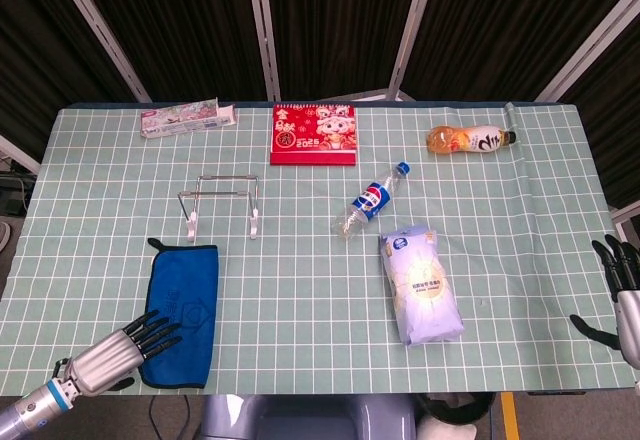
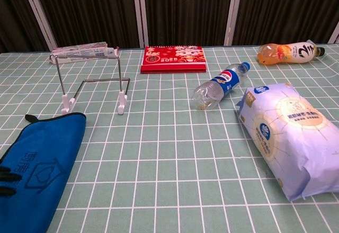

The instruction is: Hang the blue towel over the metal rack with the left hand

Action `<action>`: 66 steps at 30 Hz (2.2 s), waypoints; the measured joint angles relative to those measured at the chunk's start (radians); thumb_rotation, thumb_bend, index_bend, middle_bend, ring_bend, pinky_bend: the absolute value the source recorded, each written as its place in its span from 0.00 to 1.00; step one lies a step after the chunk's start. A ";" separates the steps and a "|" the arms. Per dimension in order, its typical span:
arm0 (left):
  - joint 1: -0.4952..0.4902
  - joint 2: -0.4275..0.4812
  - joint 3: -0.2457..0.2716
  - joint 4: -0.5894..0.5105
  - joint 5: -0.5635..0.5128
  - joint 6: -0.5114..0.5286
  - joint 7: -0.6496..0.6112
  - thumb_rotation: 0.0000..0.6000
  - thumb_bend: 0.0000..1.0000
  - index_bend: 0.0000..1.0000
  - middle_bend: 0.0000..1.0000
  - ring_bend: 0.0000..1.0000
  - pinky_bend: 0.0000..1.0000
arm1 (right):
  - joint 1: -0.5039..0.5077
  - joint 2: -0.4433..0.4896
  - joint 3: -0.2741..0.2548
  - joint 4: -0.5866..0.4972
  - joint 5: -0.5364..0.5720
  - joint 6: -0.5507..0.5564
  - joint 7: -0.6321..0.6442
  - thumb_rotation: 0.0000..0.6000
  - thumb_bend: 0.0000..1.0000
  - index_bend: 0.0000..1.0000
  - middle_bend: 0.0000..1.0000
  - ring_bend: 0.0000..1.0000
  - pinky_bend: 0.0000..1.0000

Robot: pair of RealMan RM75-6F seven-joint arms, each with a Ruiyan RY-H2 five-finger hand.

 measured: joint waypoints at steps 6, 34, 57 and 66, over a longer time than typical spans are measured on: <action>-0.008 0.057 -0.048 -0.084 -0.050 0.034 -0.040 1.00 0.17 0.00 0.00 0.00 0.00 | 0.000 0.001 -0.001 -0.003 -0.004 0.001 0.001 1.00 0.00 0.03 0.00 0.00 0.00; -0.316 0.164 -0.445 -0.679 -0.970 -0.593 0.505 1.00 0.07 0.04 0.97 0.96 1.00 | 0.018 -0.011 0.007 0.018 0.043 -0.052 -0.013 1.00 0.00 0.00 0.00 0.00 0.00; -0.446 -0.021 -0.465 -0.477 -1.116 -0.711 0.484 1.00 0.42 0.23 0.96 0.96 1.00 | 0.041 -0.028 0.014 0.030 0.104 -0.116 -0.055 1.00 0.00 0.00 0.00 0.00 0.00; -0.448 -0.075 -0.461 -0.406 -1.114 -0.702 0.460 1.00 0.44 0.25 0.96 0.96 1.00 | 0.046 -0.031 0.013 0.029 0.111 -0.129 -0.067 1.00 0.00 0.00 0.00 0.00 0.00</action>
